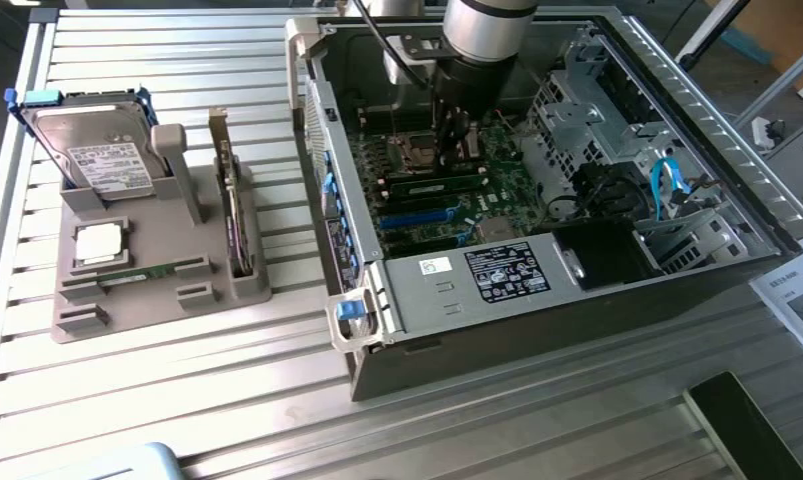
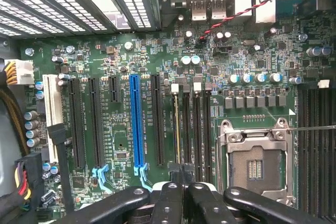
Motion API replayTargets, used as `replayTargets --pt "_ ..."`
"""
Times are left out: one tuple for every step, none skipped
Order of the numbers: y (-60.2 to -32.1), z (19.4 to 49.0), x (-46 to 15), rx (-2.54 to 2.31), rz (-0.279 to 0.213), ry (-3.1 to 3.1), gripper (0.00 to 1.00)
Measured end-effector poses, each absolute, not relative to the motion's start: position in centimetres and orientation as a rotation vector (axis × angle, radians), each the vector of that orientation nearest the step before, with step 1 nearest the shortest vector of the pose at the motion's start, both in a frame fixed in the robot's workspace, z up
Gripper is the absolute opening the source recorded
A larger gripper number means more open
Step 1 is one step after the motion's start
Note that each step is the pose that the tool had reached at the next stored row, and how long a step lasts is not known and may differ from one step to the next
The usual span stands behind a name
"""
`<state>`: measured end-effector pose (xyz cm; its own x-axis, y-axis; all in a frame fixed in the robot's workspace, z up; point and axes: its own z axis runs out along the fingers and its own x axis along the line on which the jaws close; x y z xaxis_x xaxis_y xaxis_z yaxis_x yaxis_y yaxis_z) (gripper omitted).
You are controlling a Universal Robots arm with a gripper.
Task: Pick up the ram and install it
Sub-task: 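Press down the ram until it locks into place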
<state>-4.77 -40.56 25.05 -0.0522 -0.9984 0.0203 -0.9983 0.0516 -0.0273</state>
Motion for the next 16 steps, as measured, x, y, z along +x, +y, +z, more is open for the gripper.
replayTargets --pt "-40.6 25.1 -4.8 -2.16 -0.053 2.275 0.11" --pt "-40.6 25.1 -4.8 -2.16 -0.053 2.275 0.11" --pt "-40.6 25.1 -5.0 -2.16 -0.053 2.275 0.11" --pt "-40.6 25.1 -5.2 -2.16 -0.053 2.275 0.11" --pt "-40.6 25.1 -5.4 -2.16 -0.054 2.275 0.11" --pt "-40.6 25.1 -5.6 -2.16 -0.054 2.275 0.11" --pt "-40.6 25.1 -5.9 -2.159 -0.054 2.275 0.11" --pt "-40.6 25.1 -6.1 -2.159 -0.055 2.274 0.11" --pt "-40.6 25.1 -6.4 -2.159 -0.055 2.274 0.11" --pt "-40.6 25.1 -6.6 -2.159 -0.055 2.274 0.11" --pt "-40.6 25.1 -6.9 -2.159 -0.056 2.274 0.11" --pt "-40.6 25.1 -7.1 -2.159 -0.056 2.274 0.11" --pt "-40.6 25.1 -7.3 -2.158 -0.056 2.274 0.11" --pt "-40.6 25.1 -7.4 -2.158 -0.056 2.274 0.11" --pt "-40.6 25.0 -7.8 -2.158 -0.056 2.274 0.11" --pt "-40.6 25.0 -8.1 -2.158 -0.057 2.273 0.11"
